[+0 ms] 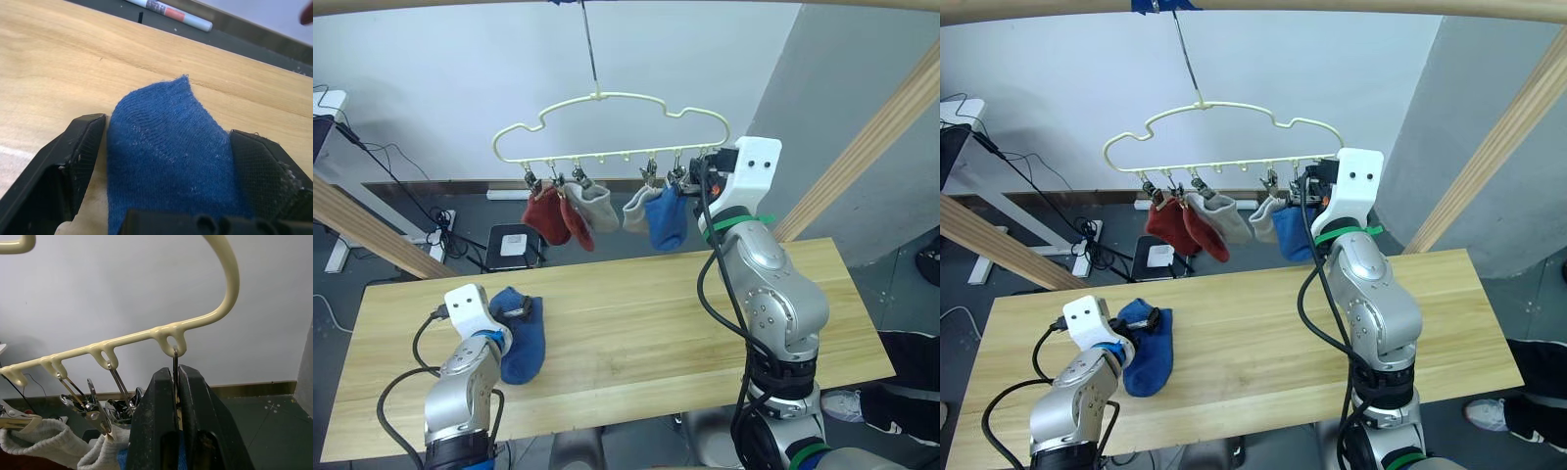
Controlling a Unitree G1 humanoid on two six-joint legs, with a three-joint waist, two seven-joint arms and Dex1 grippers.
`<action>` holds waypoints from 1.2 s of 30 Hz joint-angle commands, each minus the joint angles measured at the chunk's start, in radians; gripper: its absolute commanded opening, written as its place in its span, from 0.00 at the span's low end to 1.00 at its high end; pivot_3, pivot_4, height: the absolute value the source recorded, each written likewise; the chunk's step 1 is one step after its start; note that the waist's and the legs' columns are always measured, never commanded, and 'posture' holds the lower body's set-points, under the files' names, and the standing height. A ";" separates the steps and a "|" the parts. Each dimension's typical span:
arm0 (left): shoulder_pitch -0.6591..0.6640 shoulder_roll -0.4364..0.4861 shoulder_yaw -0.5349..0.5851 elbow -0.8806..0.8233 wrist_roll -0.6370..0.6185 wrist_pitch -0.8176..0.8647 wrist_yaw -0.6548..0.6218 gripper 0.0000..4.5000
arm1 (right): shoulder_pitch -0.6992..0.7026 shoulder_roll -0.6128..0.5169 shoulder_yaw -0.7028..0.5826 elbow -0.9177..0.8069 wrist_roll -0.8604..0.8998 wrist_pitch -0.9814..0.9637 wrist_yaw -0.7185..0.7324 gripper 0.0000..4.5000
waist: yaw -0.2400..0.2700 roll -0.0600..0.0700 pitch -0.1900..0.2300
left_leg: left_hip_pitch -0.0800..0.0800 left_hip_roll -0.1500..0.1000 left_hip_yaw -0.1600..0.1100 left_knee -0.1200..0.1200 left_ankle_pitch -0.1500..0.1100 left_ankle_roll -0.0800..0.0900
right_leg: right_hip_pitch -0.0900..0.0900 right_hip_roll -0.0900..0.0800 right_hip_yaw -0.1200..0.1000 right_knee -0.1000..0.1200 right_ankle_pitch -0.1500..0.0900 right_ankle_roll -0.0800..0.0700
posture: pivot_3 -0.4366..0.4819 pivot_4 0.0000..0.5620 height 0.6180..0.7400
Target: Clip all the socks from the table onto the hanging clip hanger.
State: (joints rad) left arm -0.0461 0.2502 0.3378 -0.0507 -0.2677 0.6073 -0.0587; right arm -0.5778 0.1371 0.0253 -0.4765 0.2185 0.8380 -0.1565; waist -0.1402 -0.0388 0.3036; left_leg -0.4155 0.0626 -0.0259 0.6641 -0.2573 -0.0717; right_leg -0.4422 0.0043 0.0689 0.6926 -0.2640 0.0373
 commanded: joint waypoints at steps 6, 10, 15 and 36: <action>0.034 -0.014 -0.021 -0.038 0.010 0.055 0.016 0.61 | -0.025 0.016 0.007 -0.045 0.001 -0.009 -0.002 0.00 | 0.000 0.000 0.000 | 0.000 0.000 0.000 0.000 0.000 0.000 | 0.000 0.000 0.000 0.001 0.000 0.000 | 0.26 0.50 1.00; 0.043 -0.007 -0.026 -0.052 0.012 0.045 0.000 0.47 | -0.024 0.015 0.008 -0.044 0.000 -0.010 -0.002 0.00 | -0.001 0.000 0.000 | 0.000 0.000 0.000 0.000 0.000 0.000 | 0.000 0.000 0.000 0.000 0.000 0.000 | 0.26 0.50 1.00; 0.059 0.071 -0.172 -0.123 0.039 -0.076 -0.181 0.22 | -0.025 0.013 0.009 -0.042 -0.002 -0.010 -0.003 0.00 | -0.002 0.000 0.000 | 0.000 0.000 0.000 0.000 0.000 0.000 | 0.000 0.000 0.000 0.000 0.000 0.000 | 0.26 0.50 1.00; -0.457 -0.095 -0.561 0.109 0.100 -0.468 -0.541 0.00 | -0.035 0.003 0.008 -0.077 -0.014 0.014 -0.015 0.00 | -0.008 0.001 0.000 | -0.002 0.000 0.001 -0.001 0.000 0.000 | 0.000 0.001 0.002 -0.005 0.000 0.001 | 0.20 0.50 1.00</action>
State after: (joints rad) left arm -0.4783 0.1714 -0.2191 0.0495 -0.1823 0.1890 -0.6133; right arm -0.5994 0.1334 0.0282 -0.4976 0.2096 0.8604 -0.1696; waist -0.1478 -0.0383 0.3035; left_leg -0.4173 0.0622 -0.0250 0.6631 -0.2574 -0.0714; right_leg -0.4419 0.0054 0.0702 0.6871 -0.2636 0.0381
